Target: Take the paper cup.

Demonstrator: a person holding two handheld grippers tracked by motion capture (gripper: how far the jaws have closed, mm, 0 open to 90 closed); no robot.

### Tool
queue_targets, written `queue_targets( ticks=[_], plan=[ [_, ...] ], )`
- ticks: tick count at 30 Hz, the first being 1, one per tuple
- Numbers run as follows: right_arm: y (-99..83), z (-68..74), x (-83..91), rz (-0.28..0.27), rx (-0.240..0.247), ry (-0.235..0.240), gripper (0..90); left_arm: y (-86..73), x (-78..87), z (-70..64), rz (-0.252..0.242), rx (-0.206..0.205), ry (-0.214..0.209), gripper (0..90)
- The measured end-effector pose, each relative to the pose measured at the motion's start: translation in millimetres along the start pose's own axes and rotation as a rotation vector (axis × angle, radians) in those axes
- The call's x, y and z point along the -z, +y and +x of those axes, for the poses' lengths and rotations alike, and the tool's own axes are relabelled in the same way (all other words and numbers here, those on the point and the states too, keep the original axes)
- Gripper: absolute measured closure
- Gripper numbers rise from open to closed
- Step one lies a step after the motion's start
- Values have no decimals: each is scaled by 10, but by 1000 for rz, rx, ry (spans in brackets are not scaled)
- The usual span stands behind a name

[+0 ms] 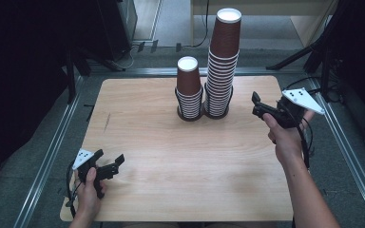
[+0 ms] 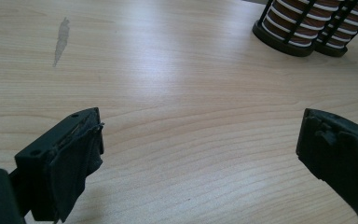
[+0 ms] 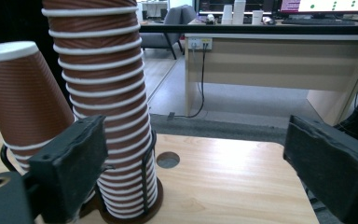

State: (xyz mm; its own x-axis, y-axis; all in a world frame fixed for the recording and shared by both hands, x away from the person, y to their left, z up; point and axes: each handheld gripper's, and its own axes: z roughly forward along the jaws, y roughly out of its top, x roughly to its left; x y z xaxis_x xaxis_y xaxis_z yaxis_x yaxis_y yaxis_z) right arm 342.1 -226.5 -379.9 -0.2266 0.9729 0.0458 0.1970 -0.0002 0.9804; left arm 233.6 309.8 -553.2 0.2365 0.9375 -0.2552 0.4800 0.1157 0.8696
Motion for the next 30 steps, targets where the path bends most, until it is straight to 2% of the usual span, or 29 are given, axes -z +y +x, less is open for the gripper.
queue_targets(
  ticks=[6,15,18,23,24,30],
  plan=[
    [123,105,-103,-17,16,33,41,-3,1,0,-5,2,-1,6],
    [206,272,-293,-41,11,58,0,-3,4,4,-3,2,-5,6],
    [255,385,-396,-64,24,68,0,-3,5,6,-3,2,-7,6],
    [304,477,-492,-66,20,71,0,-4,3,4,-6,5,-8,6],
    [333,534,-543,-68,22,70,0,-3,3,3,-6,5,-9,6],
    [410,639,-691,-58,40,63,0,-3,3,5,-3,2,-10,6]
  ],
)
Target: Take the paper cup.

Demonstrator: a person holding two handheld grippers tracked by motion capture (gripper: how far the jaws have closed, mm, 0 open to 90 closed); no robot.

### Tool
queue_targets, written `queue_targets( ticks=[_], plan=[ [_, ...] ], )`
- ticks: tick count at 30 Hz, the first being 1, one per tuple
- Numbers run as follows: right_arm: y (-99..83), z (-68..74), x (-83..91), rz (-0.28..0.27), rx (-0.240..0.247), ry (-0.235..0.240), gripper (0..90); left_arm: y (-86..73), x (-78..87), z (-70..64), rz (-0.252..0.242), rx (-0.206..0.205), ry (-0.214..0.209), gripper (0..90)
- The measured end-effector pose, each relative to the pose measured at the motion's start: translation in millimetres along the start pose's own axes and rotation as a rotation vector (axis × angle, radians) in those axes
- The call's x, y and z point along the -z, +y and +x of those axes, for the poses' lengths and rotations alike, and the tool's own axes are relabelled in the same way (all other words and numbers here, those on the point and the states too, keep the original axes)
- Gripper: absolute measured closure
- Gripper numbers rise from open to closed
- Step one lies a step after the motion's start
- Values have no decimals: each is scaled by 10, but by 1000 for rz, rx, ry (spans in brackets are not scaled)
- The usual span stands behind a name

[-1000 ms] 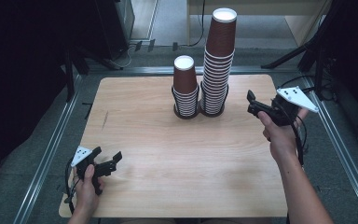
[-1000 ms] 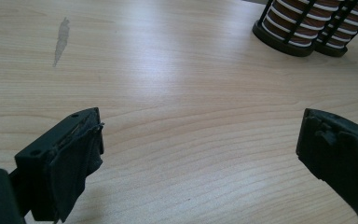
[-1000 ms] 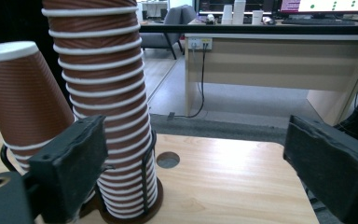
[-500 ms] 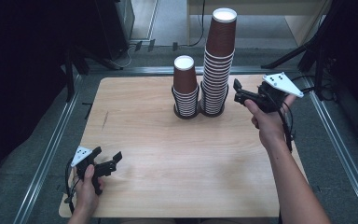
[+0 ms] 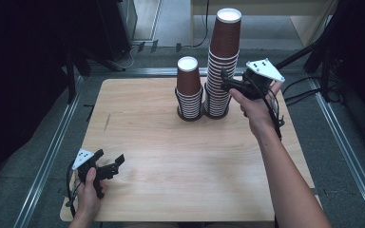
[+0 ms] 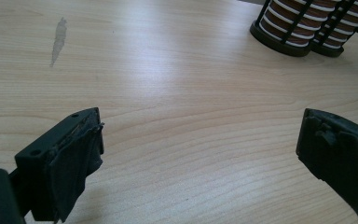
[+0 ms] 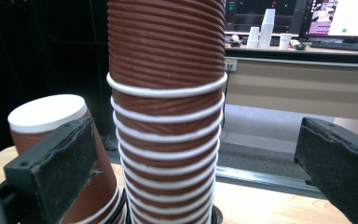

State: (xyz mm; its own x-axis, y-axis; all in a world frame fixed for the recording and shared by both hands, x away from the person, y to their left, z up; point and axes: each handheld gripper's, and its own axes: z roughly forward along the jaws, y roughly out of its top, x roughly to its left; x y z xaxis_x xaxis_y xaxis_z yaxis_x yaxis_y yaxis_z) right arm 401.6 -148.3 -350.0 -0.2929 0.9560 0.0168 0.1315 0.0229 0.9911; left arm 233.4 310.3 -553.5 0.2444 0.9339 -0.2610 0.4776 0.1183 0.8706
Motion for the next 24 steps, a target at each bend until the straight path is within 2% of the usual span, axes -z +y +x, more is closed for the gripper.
queue_targets(
  ticks=[4,18,24],
  plan=[
    [62,35,-78,-5,-15,-7,0,0,1,1,0,0,0,6],
    [269,159,-380,-1,-15,-39,0,0,1,0,0,1,-5,6],
    [321,179,-461,-12,-31,-47,0,-1,2,1,0,1,-8,6]
  ],
)
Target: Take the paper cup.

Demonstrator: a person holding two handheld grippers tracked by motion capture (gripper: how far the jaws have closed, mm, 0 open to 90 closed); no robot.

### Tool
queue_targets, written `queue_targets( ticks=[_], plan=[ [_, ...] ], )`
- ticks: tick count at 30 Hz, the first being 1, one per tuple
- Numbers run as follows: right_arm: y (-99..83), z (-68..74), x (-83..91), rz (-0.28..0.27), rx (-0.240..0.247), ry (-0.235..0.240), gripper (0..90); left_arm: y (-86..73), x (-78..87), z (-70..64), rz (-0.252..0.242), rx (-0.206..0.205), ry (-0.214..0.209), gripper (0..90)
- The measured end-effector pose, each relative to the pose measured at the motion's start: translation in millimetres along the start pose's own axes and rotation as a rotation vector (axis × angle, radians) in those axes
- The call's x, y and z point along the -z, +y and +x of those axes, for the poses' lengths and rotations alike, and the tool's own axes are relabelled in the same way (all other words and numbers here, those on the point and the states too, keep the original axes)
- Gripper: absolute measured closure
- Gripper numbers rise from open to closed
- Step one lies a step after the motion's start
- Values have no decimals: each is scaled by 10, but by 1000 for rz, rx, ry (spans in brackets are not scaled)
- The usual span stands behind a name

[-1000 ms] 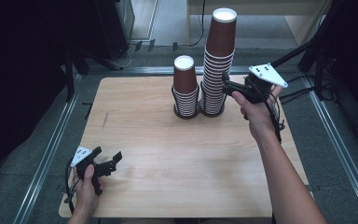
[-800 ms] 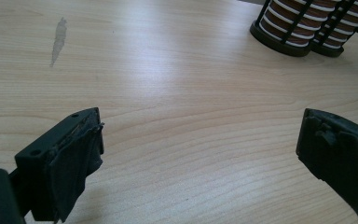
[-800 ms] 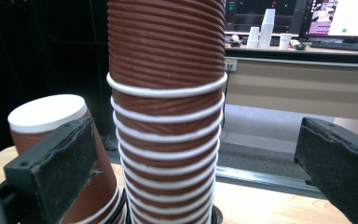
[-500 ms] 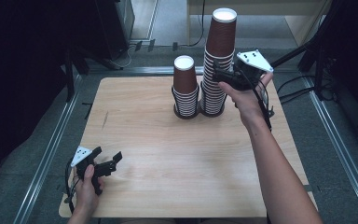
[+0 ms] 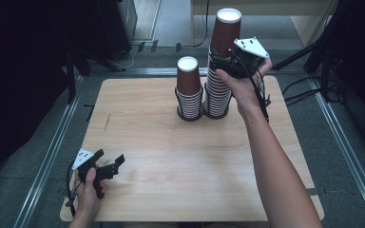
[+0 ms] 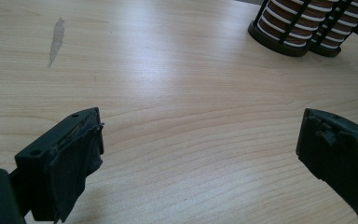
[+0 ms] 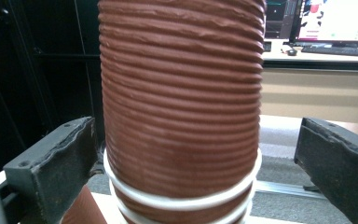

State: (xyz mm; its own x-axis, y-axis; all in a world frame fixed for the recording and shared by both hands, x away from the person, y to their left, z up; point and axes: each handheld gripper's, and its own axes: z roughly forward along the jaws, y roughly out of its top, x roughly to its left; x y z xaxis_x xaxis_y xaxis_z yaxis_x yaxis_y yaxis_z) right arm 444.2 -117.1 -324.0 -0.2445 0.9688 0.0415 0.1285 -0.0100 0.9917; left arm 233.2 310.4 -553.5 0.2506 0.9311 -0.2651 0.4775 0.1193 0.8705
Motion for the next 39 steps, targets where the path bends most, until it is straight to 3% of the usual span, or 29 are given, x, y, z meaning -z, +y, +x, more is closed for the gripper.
queue_targets(
  ticks=[13,18,27,29,32,39],
  plan=[
    [96,105,-203,21,-20,-6,0,0,-2,-6,2,-10,8,31],
    [121,81,-264,33,-59,-15,51,0,0,-5,0,-10,7,32],
    [120,88,-267,4,-6,-22,107,3,-3,-4,2,-9,8,32],
    [126,89,-252,-41,-2,-17,118,2,-3,-5,2,-9,7,32],
    [159,88,-220,-168,-4,8,123,1,-4,-9,-1,-11,9,39],
    [193,107,-188,-279,75,2,128,0,-3,-9,-2,-11,8,41]
  ],
)
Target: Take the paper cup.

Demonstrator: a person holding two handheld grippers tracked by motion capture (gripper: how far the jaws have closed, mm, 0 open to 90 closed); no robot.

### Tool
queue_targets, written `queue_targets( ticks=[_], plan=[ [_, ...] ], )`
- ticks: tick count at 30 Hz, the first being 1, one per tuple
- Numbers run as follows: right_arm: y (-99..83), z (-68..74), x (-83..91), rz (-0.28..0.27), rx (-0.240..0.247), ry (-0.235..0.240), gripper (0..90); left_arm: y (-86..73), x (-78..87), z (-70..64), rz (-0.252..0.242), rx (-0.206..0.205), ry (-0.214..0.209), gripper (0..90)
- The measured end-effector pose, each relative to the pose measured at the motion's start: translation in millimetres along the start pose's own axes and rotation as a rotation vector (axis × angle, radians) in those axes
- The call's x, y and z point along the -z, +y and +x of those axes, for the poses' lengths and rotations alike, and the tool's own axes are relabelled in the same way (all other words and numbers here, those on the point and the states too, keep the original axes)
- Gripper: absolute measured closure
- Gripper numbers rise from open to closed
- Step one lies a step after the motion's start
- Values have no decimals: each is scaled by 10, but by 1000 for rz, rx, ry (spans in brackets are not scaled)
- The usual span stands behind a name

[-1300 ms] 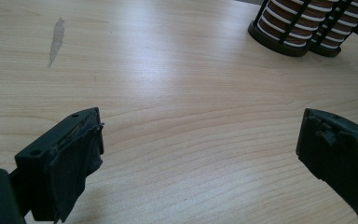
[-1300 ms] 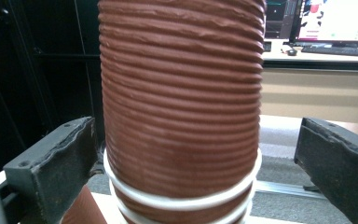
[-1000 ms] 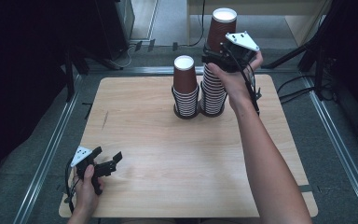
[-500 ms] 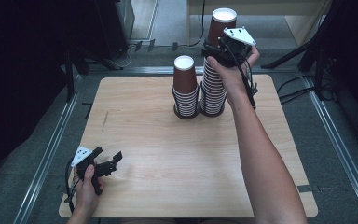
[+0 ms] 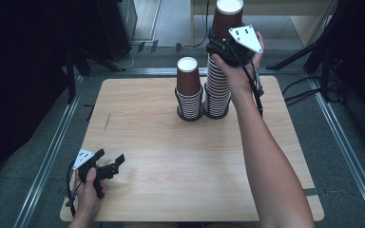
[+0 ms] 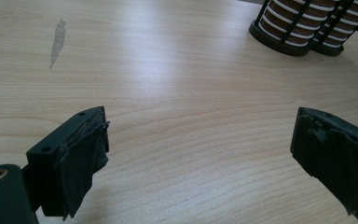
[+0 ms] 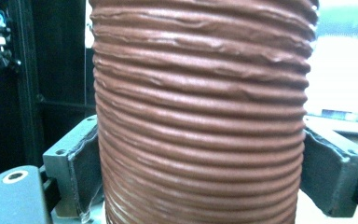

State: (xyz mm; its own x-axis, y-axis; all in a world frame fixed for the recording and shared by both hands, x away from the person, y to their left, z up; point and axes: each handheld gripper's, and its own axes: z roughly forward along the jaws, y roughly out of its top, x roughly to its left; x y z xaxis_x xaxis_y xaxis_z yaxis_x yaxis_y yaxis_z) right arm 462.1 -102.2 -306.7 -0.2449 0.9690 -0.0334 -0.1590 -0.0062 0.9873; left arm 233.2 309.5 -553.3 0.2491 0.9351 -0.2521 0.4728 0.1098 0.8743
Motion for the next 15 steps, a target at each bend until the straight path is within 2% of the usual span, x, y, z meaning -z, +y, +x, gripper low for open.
queue_targets(
  ticks=[1,3,8,15],
  plan=[
    [23,-8,5,-39,3,8,130,0,0,0,0,-1,1,42],
    [58,-9,13,-59,-2,5,130,1,-1,-1,1,-2,2,42],
    [143,-14,43,-87,-13,-19,130,1,-2,-1,0,1,3,42],
    [251,-21,140,-119,-22,-9,129,1,-2,-2,0,2,15,41]
  ],
)
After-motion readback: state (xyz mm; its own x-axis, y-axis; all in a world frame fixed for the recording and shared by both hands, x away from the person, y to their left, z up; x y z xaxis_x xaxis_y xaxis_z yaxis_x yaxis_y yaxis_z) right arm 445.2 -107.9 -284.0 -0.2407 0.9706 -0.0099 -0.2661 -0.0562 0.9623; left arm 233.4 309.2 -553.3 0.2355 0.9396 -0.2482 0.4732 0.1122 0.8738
